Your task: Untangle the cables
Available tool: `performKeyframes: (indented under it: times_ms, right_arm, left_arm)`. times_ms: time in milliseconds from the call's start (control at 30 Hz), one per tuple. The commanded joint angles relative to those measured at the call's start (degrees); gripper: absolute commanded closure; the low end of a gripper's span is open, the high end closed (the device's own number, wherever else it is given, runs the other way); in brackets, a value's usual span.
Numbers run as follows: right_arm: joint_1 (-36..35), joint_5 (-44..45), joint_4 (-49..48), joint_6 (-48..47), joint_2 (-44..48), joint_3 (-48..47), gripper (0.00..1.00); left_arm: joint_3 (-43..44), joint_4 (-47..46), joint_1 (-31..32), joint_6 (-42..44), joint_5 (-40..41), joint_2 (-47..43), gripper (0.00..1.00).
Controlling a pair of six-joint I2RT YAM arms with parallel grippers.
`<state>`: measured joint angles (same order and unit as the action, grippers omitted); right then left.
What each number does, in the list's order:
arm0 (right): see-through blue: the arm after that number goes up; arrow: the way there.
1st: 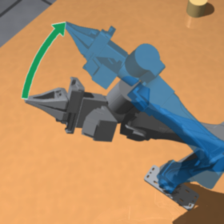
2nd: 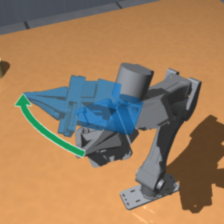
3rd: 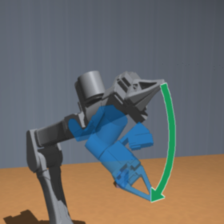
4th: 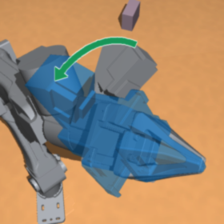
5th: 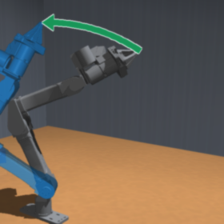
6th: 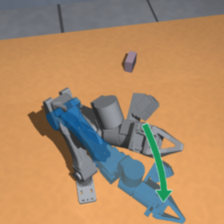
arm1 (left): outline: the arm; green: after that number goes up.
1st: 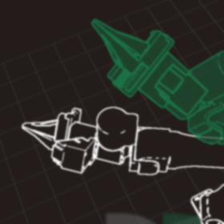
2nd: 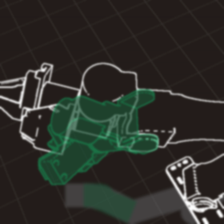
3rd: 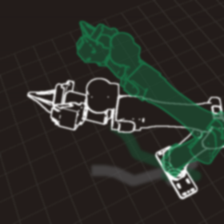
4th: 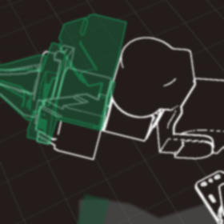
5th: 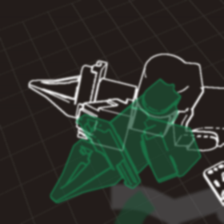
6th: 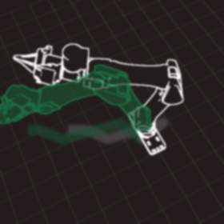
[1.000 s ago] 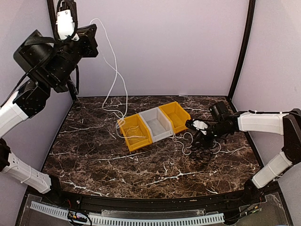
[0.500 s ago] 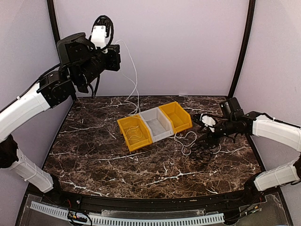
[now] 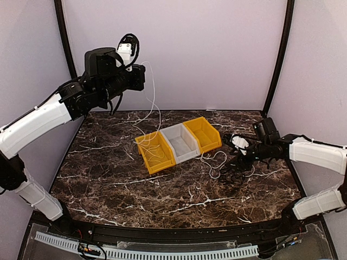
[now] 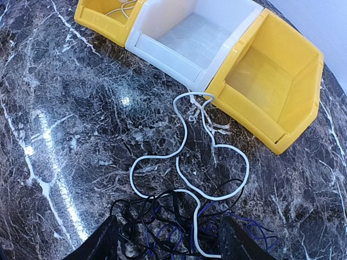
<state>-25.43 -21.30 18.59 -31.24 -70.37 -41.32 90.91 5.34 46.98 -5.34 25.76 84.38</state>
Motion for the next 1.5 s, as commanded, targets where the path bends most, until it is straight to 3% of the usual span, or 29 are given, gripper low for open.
performKeyframes:
  times_ms: [0,233,533,900,1200,1467]
  right_arm:
    - [0.2,0.6,-2.6,0.6,-0.2,1.0,0.4]
    - [0.2,0.5,-2.8,0.7,-0.7,1.2,0.4]
    - [0.2,0.7,-2.8,0.7,-1.1,1.4,0.4]
    - [0.2,0.2,-2.7,0.7,-2.1,1.4,0.4]
    - [0.2,0.4,-2.6,0.6,-2.3,1.7,0.4]
    - [0.3,0.5,-2.2,0.4,-2.0,1.9,0.4]
  left_arm:
    - [-0.3,0.1,-0.4,-1.1,-2.0,-0.3,1.0]
    - [0.2,-0.1,-0.4,-1.0,-2.6,-0.4,1.0]
    - [-6.5,0.1,-1.1,-3.0,-1.9,0.1,1.0]
    - [-15.2,-0.9,-7.0,-6.3,-5.2,-0.9,1.0]
    - [-16.7,-5.0,-7.9,-10.8,-14.6,6.7,1.0]
    - [-19.6,-6.5,-7.9,-14.5,-15.5,10.8,1.0]
